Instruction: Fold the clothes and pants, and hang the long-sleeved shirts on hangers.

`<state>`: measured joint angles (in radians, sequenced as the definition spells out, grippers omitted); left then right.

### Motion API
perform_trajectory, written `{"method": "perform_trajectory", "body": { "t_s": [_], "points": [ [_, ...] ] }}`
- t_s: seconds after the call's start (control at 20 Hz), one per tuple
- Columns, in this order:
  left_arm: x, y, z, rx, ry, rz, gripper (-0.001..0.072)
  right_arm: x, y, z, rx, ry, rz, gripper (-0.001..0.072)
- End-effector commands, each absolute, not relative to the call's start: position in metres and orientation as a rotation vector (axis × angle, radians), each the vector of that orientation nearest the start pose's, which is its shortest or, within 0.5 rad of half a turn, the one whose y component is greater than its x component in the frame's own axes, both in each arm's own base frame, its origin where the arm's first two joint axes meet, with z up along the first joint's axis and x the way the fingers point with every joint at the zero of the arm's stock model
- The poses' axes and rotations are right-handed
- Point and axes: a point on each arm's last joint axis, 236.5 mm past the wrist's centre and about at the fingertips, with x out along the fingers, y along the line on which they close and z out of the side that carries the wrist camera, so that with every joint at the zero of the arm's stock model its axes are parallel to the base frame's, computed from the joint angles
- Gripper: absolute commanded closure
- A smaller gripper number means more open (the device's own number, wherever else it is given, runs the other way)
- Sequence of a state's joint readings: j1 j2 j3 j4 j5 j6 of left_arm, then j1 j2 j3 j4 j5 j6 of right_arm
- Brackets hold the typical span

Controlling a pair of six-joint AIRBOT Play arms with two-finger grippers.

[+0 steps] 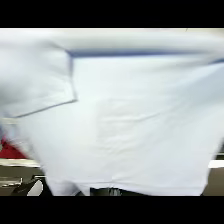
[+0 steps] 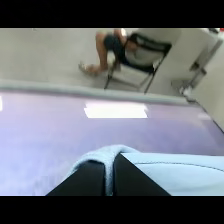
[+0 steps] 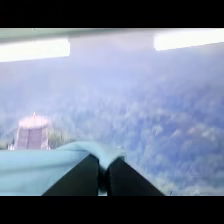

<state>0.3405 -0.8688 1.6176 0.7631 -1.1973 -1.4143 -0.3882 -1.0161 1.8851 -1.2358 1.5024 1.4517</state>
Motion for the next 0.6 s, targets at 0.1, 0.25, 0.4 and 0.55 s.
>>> {"method": "perform_trajectory", "body": {
  "t_s": [0.1, 0.25, 0.4, 0.55],
  "points": [
    [0.421, -0.067, 0.117, -0.671, 0.801, -0.269, 0.0688, 0.389, -0.035, 0.083, 0.256, 1.314, 0.071, 0.0677],
    [0.454, -0.069, 0.016, -0.794, 0.904, -0.152, 0.0687, 0.455, -0.024, 0.005, 0.322, 1.291, -0.030, 0.0676],
    [0.498, -0.065, -0.019, -0.790, 0.908, -0.157, 0.0687, 0.527, -0.020, -0.017, 0.513, 1.070, -0.090, 0.0674],
    [0.543, -0.059, -0.022, -0.747, 0.870, -0.181, 0.0686, 0.575, -0.038, -0.004, 0.540, 0.842, -0.126, 0.0673]
  ]
}}
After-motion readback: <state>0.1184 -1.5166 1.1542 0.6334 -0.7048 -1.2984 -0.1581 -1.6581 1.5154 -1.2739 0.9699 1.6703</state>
